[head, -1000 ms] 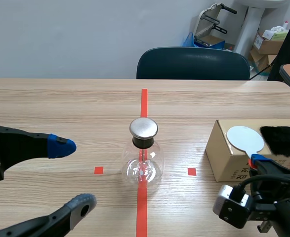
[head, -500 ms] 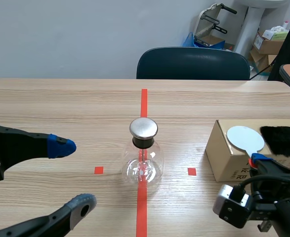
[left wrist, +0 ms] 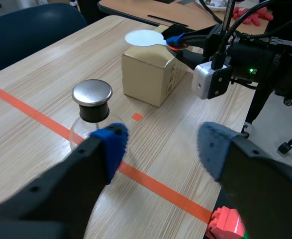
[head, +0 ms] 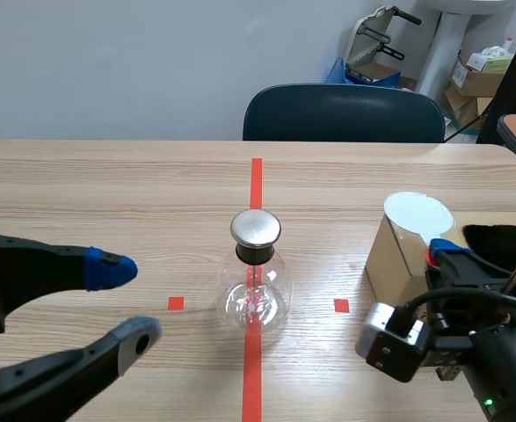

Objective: Do the electroscope experiment

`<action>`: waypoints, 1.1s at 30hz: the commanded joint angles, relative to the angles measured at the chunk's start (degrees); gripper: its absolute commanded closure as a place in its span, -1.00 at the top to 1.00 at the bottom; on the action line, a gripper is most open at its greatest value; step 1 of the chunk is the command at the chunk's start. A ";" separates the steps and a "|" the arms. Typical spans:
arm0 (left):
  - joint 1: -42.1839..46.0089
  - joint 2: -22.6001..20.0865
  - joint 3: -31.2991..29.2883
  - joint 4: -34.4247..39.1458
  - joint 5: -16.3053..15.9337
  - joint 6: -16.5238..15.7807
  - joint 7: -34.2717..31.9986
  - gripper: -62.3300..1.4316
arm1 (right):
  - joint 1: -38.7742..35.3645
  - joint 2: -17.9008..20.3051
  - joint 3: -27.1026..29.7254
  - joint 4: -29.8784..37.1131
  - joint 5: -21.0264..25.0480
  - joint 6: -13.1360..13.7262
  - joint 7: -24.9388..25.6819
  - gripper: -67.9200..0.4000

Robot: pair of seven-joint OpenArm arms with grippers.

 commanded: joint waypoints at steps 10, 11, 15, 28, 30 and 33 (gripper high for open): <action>-0.31 -2.45 0.17 1.01 -0.31 3.08 0.31 -0.92 | 2.62 6.38 -11.43 0.98 -4.39 -7.26 -11.34 -0.96; -0.50 -2.43 0.33 0.81 -0.31 3.82 0.33 -0.92 | 2.95 6.75 -12.48 0.98 -4.52 -7.45 -12.35 -0.96; -3.50 -2.43 3.08 -1.25 -0.31 5.33 0.74 -0.92 | 4.33 7.52 -15.65 0.98 -5.16 -7.69 -15.32 -0.96; -17.66 0.07 16.72 -12.31 -0.31 10.21 0.83 -0.92 | 7.96 9.44 -22.99 0.81 -8.17 -6.23 -20.09 -0.96; -19.12 1.16 17.31 -13.79 -0.31 10.19 1.60 -0.92 | 7.96 9.44 -23.37 0.81 -8.17 -5.44 -20.65 -0.96; -21.31 2.58 18.60 -16.31 -0.31 10.19 2.40 -0.92 | 7.96 9.44 -23.76 0.81 -8.37 -5.42 -21.51 -0.96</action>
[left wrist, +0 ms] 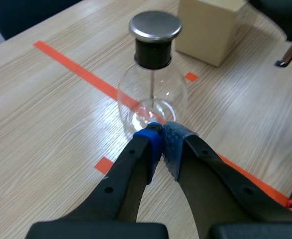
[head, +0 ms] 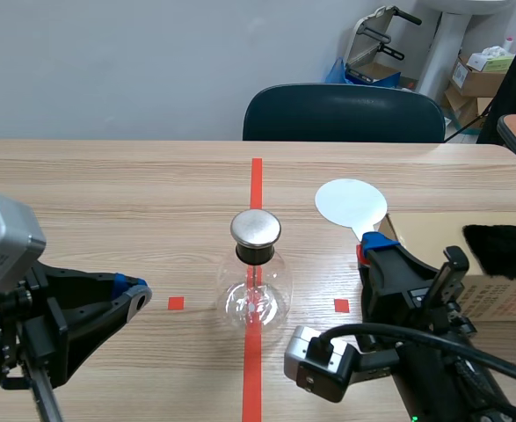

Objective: Do the electroscope experiment

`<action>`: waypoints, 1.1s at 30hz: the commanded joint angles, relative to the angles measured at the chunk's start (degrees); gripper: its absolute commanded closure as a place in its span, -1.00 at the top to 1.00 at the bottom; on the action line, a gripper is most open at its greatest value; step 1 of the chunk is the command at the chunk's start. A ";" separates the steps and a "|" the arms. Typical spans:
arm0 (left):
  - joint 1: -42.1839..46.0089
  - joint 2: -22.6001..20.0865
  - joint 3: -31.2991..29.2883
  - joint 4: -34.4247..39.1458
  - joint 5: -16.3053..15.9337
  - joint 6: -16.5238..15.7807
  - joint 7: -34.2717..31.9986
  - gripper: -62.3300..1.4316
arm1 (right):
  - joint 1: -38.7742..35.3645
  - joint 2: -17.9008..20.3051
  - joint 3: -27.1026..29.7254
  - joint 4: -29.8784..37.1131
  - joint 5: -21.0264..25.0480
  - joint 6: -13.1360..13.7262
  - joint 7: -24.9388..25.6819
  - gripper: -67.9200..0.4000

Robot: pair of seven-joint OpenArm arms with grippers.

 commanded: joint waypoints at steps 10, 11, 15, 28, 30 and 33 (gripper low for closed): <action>-6.82 3.54 5.20 -7.74 -0.55 0.81 -0.96 -0.92 | 0.50 -0.57 -0.31 0.79 -0.66 -0.35 -2.38 -0.96; -7.26 3.82 5.60 -8.44 -0.55 0.92 -0.98 -0.92 | 0.50 -0.74 -0.31 0.79 -0.66 -0.33 -2.71 -0.96; -9.31 4.50 7.63 -10.73 -0.55 1.20 -1.22 -0.92 | 0.50 -0.85 -0.31 0.79 -0.72 0.02 -2.89 -0.96; -16.65 7.89 14.16 -18.64 -0.55 2.71 -1.22 -0.92 | 0.48 -0.83 -0.31 0.79 -0.70 1.14 -3.08 -0.96; -17.57 8.39 14.91 -19.76 -0.55 2.71 -1.18 -0.92 | 0.48 -0.81 -0.31 0.79 -0.70 1.14 -3.10 -0.96; -18.97 9.03 16.22 -21.27 -0.55 2.69 -1.33 -0.92 | 0.48 -0.81 -0.31 0.79 -0.70 1.14 -3.10 -0.96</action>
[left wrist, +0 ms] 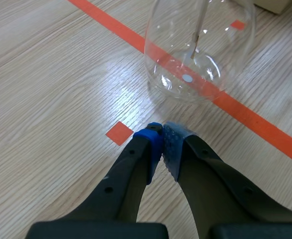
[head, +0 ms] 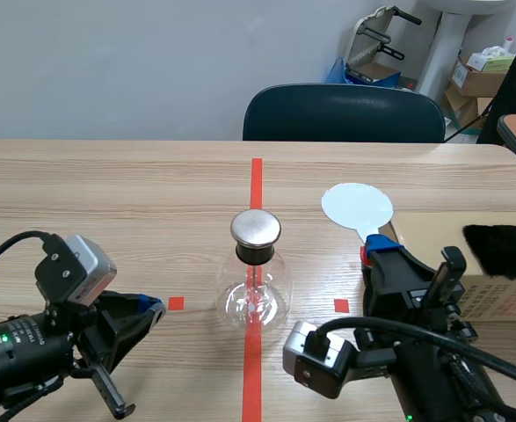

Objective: Do the electroscope experiment

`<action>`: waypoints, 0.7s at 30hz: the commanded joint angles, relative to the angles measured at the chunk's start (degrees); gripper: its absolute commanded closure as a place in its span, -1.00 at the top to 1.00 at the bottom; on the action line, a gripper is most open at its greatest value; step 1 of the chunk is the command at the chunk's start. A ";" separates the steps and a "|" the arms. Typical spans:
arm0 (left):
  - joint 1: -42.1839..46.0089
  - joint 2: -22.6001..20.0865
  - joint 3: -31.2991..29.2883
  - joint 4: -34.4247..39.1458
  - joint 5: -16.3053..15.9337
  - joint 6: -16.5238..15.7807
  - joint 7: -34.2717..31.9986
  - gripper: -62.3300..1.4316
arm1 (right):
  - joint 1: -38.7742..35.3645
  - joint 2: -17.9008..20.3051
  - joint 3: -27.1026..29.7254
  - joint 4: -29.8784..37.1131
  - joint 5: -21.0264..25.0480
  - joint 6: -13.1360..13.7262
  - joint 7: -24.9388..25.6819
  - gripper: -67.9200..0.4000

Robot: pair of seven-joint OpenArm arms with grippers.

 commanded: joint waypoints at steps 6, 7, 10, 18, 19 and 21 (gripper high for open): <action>-2.67 1.42 2.49 -0.94 -0.35 0.24 -1.40 -0.92 | 0.48 0.15 0.11 0.79 -0.26 -0.68 -0.22 -0.96; -2.93 1.68 2.71 -1.11 -0.35 0.24 -1.38 -0.92 | 0.48 0.15 0.11 0.79 -0.26 -0.68 -0.22 -0.96; -3.32 2.21 2.75 -1.29 -0.31 -0.04 -1.40 -0.92 | 0.48 0.15 0.11 0.79 -0.26 -0.68 -0.22 -0.96; -4.90 2.89 4.33 -1.36 -0.07 -0.59 -1.40 -0.92 | 0.48 0.15 0.11 0.79 -0.26 -0.70 -0.22 -0.96; -4.96 3.19 4.33 -1.36 0.17 -0.61 -1.33 -0.92 | 0.48 0.15 0.11 0.79 -0.26 -0.70 -0.22 -0.96; -5.03 3.96 4.42 -1.57 1.31 -0.61 -0.94 -0.92 | 0.50 0.15 0.11 0.79 -0.26 -0.70 -0.20 -0.96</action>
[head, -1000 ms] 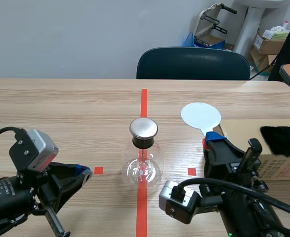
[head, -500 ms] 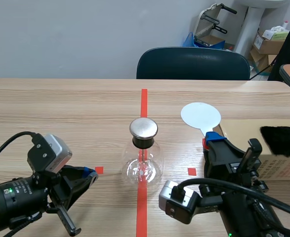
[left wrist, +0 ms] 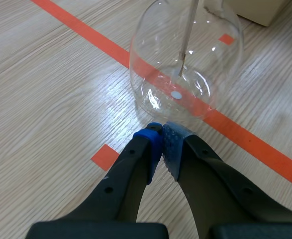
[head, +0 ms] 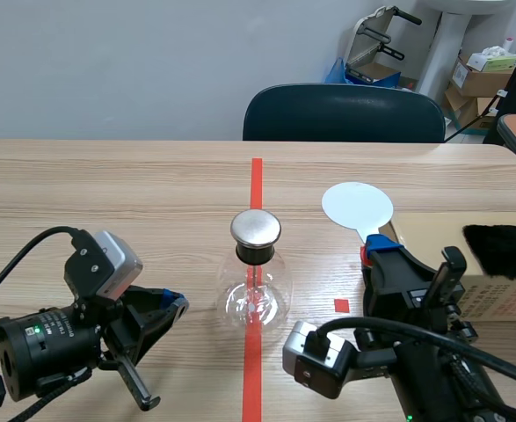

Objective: Do the electroscope experiment

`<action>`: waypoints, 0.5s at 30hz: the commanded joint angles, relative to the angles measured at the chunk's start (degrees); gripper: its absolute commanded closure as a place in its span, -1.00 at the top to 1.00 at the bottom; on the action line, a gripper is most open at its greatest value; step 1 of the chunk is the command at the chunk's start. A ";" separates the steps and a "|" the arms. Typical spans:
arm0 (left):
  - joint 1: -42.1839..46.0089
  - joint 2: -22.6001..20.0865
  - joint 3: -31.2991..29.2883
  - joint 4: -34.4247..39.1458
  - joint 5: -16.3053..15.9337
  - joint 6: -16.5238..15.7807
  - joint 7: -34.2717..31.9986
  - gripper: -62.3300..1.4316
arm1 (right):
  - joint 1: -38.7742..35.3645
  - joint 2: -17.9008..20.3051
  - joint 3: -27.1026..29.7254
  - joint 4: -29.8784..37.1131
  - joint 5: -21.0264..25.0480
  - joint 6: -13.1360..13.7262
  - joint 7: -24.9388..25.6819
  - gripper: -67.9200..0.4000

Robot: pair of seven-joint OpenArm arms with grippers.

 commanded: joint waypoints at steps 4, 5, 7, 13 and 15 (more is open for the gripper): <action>-0.50 2.51 0.11 -0.55 1.79 -0.11 0.22 -0.91 | 0.50 0.15 0.11 0.79 -0.28 -0.70 -0.11 -0.96; -0.50 2.64 0.11 -0.81 1.75 -0.11 0.31 -0.91 | 0.50 0.15 0.11 0.79 -0.28 -0.70 0.11 -0.96; -0.48 2.69 0.11 -0.90 1.75 -0.11 0.61 -0.91 | 0.48 0.15 0.11 0.79 -0.28 -0.70 0.22 -0.96; -0.50 2.67 0.09 -0.87 1.73 -0.11 0.59 -0.91 | 0.48 0.13 0.11 0.79 -0.28 -0.70 0.24 -0.96; -0.50 2.67 0.09 -0.87 1.75 -0.11 0.59 -0.91 | 0.48 0.13 0.11 0.79 -0.28 -0.70 0.22 -0.96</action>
